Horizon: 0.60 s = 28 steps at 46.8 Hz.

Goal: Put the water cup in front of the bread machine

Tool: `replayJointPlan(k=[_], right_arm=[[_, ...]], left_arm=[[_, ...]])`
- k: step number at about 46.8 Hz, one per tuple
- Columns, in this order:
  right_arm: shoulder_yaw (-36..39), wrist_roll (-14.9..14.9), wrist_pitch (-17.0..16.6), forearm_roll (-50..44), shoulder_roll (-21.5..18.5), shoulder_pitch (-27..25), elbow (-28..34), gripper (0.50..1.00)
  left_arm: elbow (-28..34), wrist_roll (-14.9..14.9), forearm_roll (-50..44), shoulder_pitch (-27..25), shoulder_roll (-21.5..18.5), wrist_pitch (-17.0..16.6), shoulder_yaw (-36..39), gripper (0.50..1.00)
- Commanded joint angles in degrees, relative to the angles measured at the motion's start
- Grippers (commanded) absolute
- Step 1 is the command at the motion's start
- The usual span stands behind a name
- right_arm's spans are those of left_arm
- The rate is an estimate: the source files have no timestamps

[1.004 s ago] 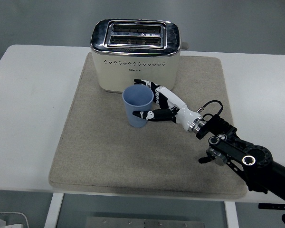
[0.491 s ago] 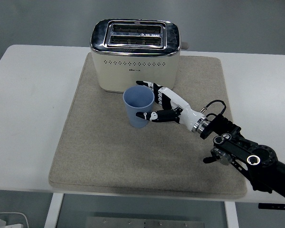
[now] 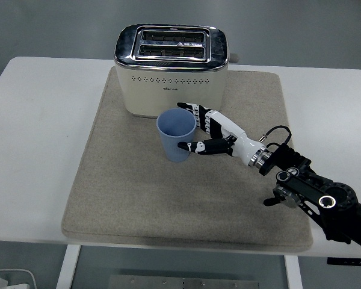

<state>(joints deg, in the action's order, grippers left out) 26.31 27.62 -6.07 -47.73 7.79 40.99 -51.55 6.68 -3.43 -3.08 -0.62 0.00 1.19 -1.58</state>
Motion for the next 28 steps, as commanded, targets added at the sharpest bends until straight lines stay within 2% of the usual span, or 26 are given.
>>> replayJointPlan(k=[1,28], right_arm=[[0.14,0.15,-0.25,0.00,0.55,-0.03,-0.05,0.924],[0.23,0.59,-3.42,0.00,3.01,-0.21,-0.57,0.926]], left_arm=[[0.00,0.00,0.00,0.00,0.00,0.04,0.00,1.000],[0.00,0.00,0.00,0.00,0.00,0.04,0.00,1.000]])
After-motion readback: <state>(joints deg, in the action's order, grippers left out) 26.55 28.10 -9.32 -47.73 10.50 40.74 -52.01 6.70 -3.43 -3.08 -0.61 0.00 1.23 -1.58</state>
